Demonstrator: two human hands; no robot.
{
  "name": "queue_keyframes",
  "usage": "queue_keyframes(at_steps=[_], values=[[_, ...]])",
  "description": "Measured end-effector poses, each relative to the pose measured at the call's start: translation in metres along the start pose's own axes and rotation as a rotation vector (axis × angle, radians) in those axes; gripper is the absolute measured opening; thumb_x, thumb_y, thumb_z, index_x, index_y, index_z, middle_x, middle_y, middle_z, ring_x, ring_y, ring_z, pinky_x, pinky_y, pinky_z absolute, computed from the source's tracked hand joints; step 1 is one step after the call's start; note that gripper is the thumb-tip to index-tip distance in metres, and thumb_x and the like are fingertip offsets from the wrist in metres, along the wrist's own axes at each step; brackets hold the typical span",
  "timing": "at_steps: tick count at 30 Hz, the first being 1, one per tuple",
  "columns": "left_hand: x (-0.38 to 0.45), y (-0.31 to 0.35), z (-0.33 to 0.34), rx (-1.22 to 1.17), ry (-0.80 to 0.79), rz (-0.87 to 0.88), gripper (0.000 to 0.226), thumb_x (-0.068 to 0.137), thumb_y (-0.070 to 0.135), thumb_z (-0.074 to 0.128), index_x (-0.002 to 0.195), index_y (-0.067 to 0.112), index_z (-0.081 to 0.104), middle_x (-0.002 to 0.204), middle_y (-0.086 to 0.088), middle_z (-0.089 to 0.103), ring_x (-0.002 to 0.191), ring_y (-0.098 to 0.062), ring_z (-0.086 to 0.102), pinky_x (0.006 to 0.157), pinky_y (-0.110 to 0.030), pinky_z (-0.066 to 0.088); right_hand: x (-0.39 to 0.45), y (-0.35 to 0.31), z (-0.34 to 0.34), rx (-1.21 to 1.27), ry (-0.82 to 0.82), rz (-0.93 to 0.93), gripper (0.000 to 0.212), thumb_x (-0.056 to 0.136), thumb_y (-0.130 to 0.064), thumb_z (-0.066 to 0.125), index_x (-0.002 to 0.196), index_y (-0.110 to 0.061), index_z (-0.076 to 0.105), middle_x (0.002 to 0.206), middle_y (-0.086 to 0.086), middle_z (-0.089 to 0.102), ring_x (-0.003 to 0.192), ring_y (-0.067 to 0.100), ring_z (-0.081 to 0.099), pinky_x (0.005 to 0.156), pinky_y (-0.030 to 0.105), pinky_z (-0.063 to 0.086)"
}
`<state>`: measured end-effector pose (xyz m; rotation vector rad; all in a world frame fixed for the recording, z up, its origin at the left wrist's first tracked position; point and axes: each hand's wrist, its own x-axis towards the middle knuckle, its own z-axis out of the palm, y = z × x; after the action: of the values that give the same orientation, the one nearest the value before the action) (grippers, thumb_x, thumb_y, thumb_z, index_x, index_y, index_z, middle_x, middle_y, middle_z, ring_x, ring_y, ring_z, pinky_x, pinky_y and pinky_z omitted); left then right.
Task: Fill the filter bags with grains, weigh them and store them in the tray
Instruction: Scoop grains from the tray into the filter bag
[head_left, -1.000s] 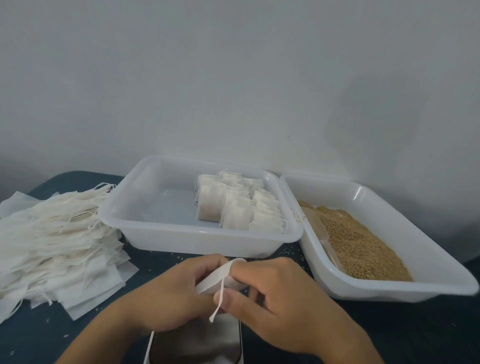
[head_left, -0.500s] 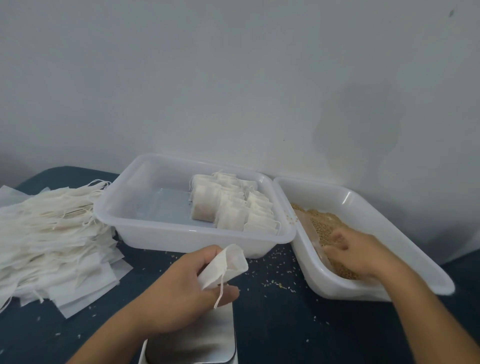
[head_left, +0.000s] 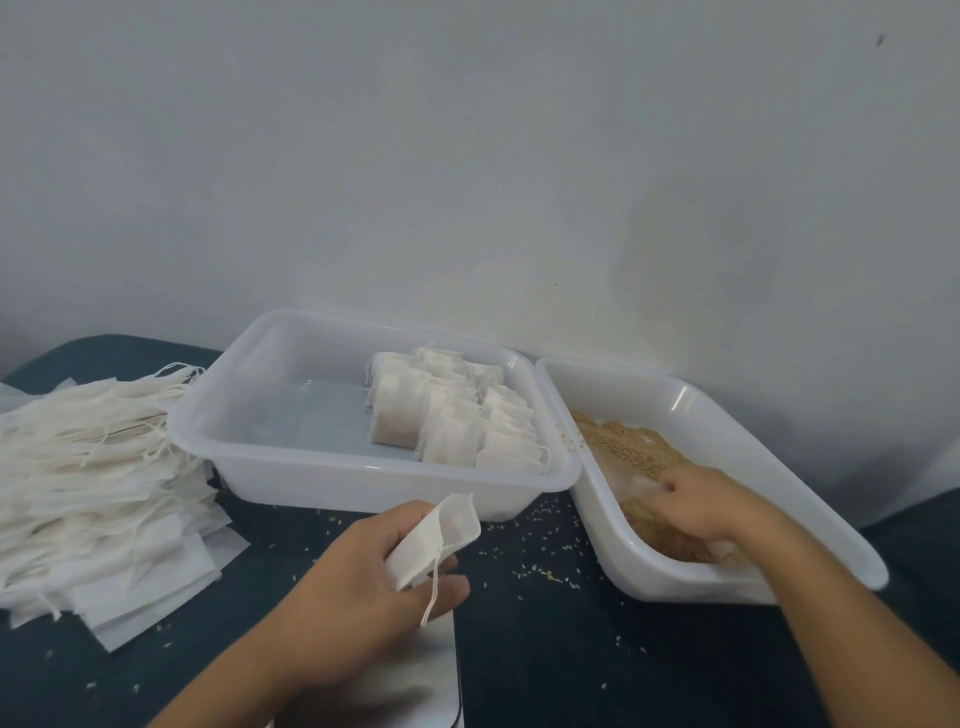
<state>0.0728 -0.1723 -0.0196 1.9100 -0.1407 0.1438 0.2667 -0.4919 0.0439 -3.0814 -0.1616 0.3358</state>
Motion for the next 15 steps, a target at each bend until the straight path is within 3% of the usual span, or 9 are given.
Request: queue_keyframes(at_steps=[3, 5, 6, 9, 10, 12, 15], values=[[-0.001, 0.001, -0.001, -0.018, 0.006, 0.008, 0.029, 0.079, 0.04, 0.077, 0.095, 0.02, 0.063, 0.086, -0.002, 0.062, 0.071, -0.003, 0.054, 0.067, -0.014, 0.046, -0.006, 0.018, -0.024, -0.04, -0.026, 0.025, 0.046, 0.099, -0.063, 0.05, 0.089, -0.023, 0.071, 0.076, -0.005, 0.075, 0.051, 0.007, 0.062, 0.049, 0.02, 0.046], [-0.001, 0.001, -0.001, -0.025, 0.006, 0.017, 0.026, 0.081, 0.035, 0.079, 0.092, 0.02, 0.061, 0.085, -0.003, 0.061, 0.07, -0.006, 0.054, 0.067, -0.015, 0.047, -0.012, 0.03, -0.046, -0.071, -0.045, 0.057, 0.04, 0.096, -0.06, 0.057, 0.086, -0.024, 0.071, 0.077, -0.008, 0.076, 0.05, 0.006, 0.057, 0.046, 0.017, 0.043], [-0.001, 0.0, -0.001, -0.026, 0.011, 0.016, 0.024, 0.083, 0.033, 0.079, 0.094, 0.021, 0.063, 0.088, -0.002, 0.064, 0.072, -0.01, 0.058, 0.069, -0.016, 0.049, -0.016, 0.036, -0.058, -0.096, -0.066, 0.082, 0.036, 0.096, -0.057, 0.06, 0.088, -0.024, 0.073, 0.079, -0.009, 0.076, 0.054, 0.007, 0.059, 0.051, 0.018, 0.047], [-0.001, -0.001, 0.001, -0.01, 0.029, 0.005, 0.02, 0.086, 0.027, 0.081, 0.099, 0.032, 0.066, 0.099, 0.006, 0.072, 0.091, -0.013, 0.068, 0.077, -0.019, 0.052, -0.023, 0.052, -0.091, -0.164, -0.123, 0.154, 0.021, 0.095, -0.044, 0.066, 0.093, -0.026, 0.076, 0.086, -0.008, 0.077, 0.089, 0.017, 0.07, 0.086, 0.032, 0.057], [-0.001, -0.001, 0.002, -0.002, 0.032, 0.008, 0.02, 0.087, 0.026, 0.081, 0.099, 0.032, 0.066, 0.099, 0.005, 0.073, 0.091, -0.015, 0.068, 0.077, -0.019, 0.052, -0.024, 0.056, -0.099, -0.18, -0.128, 0.17, 0.018, 0.093, -0.041, 0.069, 0.089, -0.025, 0.078, 0.083, -0.007, 0.078, 0.095, 0.022, 0.071, 0.089, 0.035, 0.058], [-0.001, -0.002, 0.003, 0.015, 0.039, 0.018, 0.018, 0.086, 0.026, 0.081, 0.095, 0.027, 0.066, 0.093, 0.0, 0.071, 0.081, -0.017, 0.064, 0.07, -0.017, 0.049, -0.026, 0.061, -0.11, -0.218, -0.147, 0.196, 0.015, 0.088, -0.033, 0.074, 0.082, -0.022, 0.08, 0.076, -0.005, 0.079, 0.098, 0.028, 0.073, 0.083, 0.035, 0.059], [0.0, -0.004, 0.004, 0.054, 0.066, 0.039, 0.02, 0.086, 0.027, 0.082, 0.086, 0.028, 0.062, 0.073, 0.009, 0.059, 0.061, -0.004, 0.05, 0.063, -0.011, 0.043, -0.025, 0.06, -0.11, -0.249, -0.191, 0.212, 0.008, 0.083, -0.031, 0.077, 0.082, -0.024, 0.081, 0.081, -0.004, 0.079, 0.092, 0.025, 0.073, 0.077, 0.03, 0.059]])
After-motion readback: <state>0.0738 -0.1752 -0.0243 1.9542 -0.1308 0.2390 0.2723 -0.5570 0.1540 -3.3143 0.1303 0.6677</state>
